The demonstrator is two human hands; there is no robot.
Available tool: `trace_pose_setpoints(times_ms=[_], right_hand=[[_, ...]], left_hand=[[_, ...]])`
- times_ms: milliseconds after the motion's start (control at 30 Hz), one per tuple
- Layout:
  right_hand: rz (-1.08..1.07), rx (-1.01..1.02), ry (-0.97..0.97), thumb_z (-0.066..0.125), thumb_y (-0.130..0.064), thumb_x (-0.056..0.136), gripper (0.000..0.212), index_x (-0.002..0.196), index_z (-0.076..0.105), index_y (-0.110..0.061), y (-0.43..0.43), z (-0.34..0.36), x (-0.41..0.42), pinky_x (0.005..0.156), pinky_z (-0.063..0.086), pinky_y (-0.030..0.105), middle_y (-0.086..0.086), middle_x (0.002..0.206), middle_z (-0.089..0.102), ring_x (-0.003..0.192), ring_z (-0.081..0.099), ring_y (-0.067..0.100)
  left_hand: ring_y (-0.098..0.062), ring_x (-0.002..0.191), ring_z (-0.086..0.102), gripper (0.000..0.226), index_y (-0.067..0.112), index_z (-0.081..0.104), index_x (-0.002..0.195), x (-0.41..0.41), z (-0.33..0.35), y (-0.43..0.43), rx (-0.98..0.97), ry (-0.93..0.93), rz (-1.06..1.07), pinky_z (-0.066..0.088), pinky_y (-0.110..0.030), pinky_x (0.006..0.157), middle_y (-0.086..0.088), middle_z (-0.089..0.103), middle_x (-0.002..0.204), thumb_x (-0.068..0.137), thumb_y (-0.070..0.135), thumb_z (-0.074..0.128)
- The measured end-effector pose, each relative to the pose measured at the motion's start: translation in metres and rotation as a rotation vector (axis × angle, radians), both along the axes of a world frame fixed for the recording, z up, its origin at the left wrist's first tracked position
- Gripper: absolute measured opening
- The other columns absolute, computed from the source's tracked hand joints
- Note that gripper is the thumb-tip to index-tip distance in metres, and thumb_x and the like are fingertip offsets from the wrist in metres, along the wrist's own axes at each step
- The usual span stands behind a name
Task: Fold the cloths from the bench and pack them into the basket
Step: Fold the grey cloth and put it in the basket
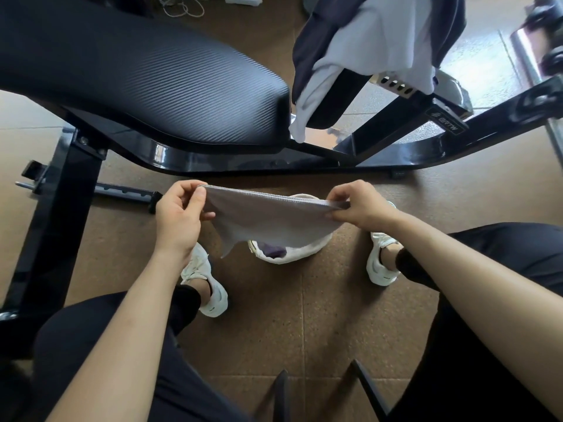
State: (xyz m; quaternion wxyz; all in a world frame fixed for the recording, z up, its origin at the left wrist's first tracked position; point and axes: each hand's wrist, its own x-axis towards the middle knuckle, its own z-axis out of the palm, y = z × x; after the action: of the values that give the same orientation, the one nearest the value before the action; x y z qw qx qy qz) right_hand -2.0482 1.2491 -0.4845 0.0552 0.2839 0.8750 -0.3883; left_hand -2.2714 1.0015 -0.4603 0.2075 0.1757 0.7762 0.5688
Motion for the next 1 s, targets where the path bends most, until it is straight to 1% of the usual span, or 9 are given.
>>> trace_pose_setpoints(times_ms=[67, 133, 267, 433, 567, 633, 700, 867, 1000], right_hand=[[-0.095, -0.057, 0.047, 0.082, -0.018, 0.083, 0.011, 0.089, 0.073, -0.023, 0.004, 0.000, 0.002, 0.070, 0.051, 0.026, -0.007, 0.086, 0.071, 0.082, 0.065, 0.007], [-0.187, -0.059, 0.094, 0.082, -0.017, 0.083, 0.009, 0.088, 0.076, -0.021, 0.007, -0.001, 0.002, 0.067, 0.046, 0.018, -0.009, 0.082, 0.071, 0.076, 0.063, 0.001], [-0.322, -0.073, 0.148, 0.081, -0.013, 0.084, 0.005, 0.088, 0.080, -0.015, 0.011, 0.007, 0.002, 0.052, 0.047, 0.012, -0.005, 0.075, 0.072, 0.055, 0.062, -0.001], [-0.267, 0.102, 0.135, 0.072, 0.001, 0.086, 0.023, 0.094, 0.079, -0.020, 0.016, 0.013, 0.002, 0.061, 0.042, 0.011, -0.014, 0.076, 0.065, 0.068, 0.058, 0.000], [-0.296, 0.155, 0.227, 0.074, 0.000, 0.086, 0.021, 0.098, 0.080, -0.016, 0.018, 0.018, 0.006, 0.076, 0.050, 0.013, -0.003, 0.086, 0.073, 0.078, 0.066, 0.008], [-0.348, 0.152, 0.280, 0.077, -0.003, 0.085, 0.017, 0.098, 0.081, -0.013, 0.020, 0.021, 0.009, 0.074, 0.046, 0.003, -0.002, 0.086, 0.074, 0.075, 0.065, 0.003], [-0.394, 0.163, 0.304, 0.080, -0.006, 0.084, 0.014, 0.096, 0.081, -0.012, 0.020, 0.023, 0.011, 0.069, 0.044, 0.001, -0.001, 0.083, 0.073, 0.072, 0.062, -0.003], [-0.440, 0.222, 0.325, 0.083, -0.015, 0.082, 0.008, 0.090, 0.080, -0.013, 0.021, 0.034, 0.014, 0.070, 0.046, 0.014, -0.006, 0.074, 0.068, 0.067, 0.060, -0.002], [-0.520, 0.351, 0.615, 0.076, -0.008, 0.086, 0.005, 0.090, 0.075, -0.009, 0.004, 0.057, 0.008, 0.072, 0.049, 0.014, -0.007, 0.078, 0.069, 0.066, 0.060, 0.004]], left_hand=[[-0.017, 0.098, 0.067, 0.021, 0.027, 0.066, 0.097, -0.002, -0.011, 0.001, -0.009, -0.057, 0.070, 0.059, -0.032, 0.076, 0.000, 0.067, 0.100, 0.104, 0.012, 0.053], [-0.016, 0.099, 0.067, 0.020, 0.023, 0.065, 0.097, -0.004, -0.017, 0.003, -0.011, -0.112, 0.131, 0.060, -0.033, 0.081, -0.002, 0.067, 0.100, 0.104, 0.010, 0.052], [-0.016, 0.096, 0.067, 0.017, 0.014, 0.065, 0.097, -0.003, -0.021, 0.008, 0.027, -0.242, 0.199, 0.061, -0.031, 0.083, -0.007, 0.064, 0.100, 0.105, 0.007, 0.051], [-0.020, 0.106, 0.067, 0.014, 0.010, 0.066, 0.103, -0.003, -0.021, 0.009, 0.053, -0.284, 0.200, 0.059, -0.033, 0.092, -0.006, 0.067, 0.105, 0.102, 0.003, 0.054], [-0.018, 0.102, 0.069, 0.028, 0.020, 0.074, 0.107, -0.003, -0.022, 0.002, -0.044, -0.142, 0.082, 0.056, -0.030, 0.090, -0.006, 0.073, 0.104, 0.089, -0.002, 0.070], [-0.016, 0.096, 0.070, 0.028, 0.022, 0.077, 0.103, 0.000, -0.020, -0.002, -0.063, -0.062, 0.042, 0.056, -0.030, 0.088, -0.004, 0.075, 0.099, 0.085, 0.002, 0.078], [-0.014, 0.091, 0.071, 0.020, 0.023, 0.078, 0.097, 0.003, -0.017, -0.005, -0.059, -0.007, 0.043, 0.057, -0.031, 0.087, -0.002, 0.076, 0.093, 0.085, 0.006, 0.079], [-0.014, 0.090, 0.073, 0.018, 0.026, 0.077, 0.092, 0.001, -0.003, -0.015, -0.109, 0.079, -0.001, 0.059, -0.034, 0.088, 0.002, 0.077, 0.091, 0.089, 0.008, 0.076], [-0.011, 0.088, 0.070, 0.017, 0.026, 0.074, 0.095, -0.001, 0.019, -0.012, -0.059, 0.278, 0.038, 0.055, -0.027, 0.084, 0.009, 0.074, 0.091, 0.092, 0.009, 0.072]])
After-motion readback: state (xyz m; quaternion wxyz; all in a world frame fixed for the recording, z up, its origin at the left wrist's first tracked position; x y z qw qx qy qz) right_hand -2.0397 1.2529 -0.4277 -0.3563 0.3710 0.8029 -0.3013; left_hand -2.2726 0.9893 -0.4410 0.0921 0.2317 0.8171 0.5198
